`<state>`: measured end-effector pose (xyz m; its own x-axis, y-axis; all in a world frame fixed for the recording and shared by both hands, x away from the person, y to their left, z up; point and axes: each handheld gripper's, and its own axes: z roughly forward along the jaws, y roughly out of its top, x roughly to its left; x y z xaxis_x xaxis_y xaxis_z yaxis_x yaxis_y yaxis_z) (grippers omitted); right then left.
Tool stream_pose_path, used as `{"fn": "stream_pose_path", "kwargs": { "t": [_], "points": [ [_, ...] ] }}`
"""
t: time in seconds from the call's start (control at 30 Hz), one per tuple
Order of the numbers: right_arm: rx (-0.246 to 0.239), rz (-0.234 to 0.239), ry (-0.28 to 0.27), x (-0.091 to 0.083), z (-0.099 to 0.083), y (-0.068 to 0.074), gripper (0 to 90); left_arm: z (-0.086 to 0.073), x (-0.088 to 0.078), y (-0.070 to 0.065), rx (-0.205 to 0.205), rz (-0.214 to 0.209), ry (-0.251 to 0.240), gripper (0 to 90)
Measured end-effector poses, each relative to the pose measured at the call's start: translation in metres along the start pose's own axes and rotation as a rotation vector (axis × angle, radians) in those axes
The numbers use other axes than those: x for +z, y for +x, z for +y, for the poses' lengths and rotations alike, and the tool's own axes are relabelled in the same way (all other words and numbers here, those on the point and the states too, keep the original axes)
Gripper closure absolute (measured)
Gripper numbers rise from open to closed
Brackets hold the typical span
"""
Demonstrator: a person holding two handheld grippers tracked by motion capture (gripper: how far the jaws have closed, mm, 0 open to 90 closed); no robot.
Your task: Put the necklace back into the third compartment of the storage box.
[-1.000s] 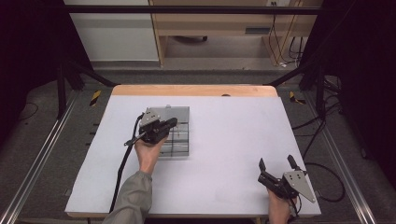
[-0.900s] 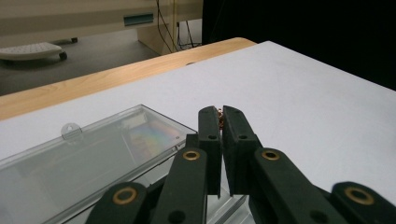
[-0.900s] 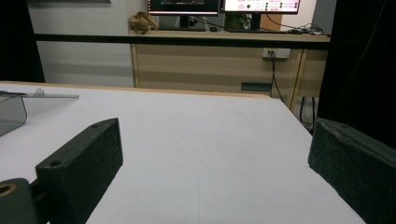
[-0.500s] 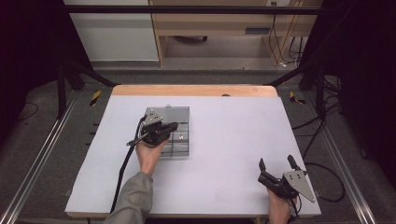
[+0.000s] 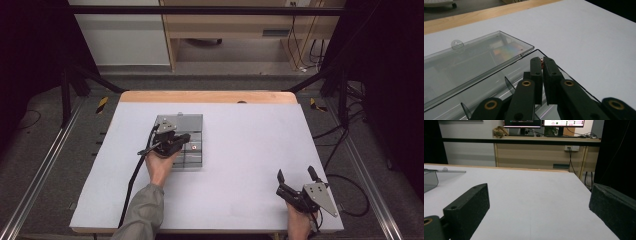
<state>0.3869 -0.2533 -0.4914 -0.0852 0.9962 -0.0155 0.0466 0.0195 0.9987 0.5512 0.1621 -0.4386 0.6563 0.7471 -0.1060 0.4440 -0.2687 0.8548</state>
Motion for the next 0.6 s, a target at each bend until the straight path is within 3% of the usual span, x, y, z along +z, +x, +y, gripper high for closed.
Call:
{"fn": "stream_pose_path", "kwargs": {
  "t": [0.43, 0.6],
  "points": [
    [-0.001, 0.001, 0.0, 0.0, 0.0, 0.0, 3.7, -0.004, 0.009, 0.003, -0.047, -0.019, 0.083, 85.6],
    [-0.002, 0.001, 0.0, 0.0, 0.0, 0.0, 3.8, -0.004, 0.012, 0.001, -0.04, -0.003, 0.107, 85.6]
  ]
}}
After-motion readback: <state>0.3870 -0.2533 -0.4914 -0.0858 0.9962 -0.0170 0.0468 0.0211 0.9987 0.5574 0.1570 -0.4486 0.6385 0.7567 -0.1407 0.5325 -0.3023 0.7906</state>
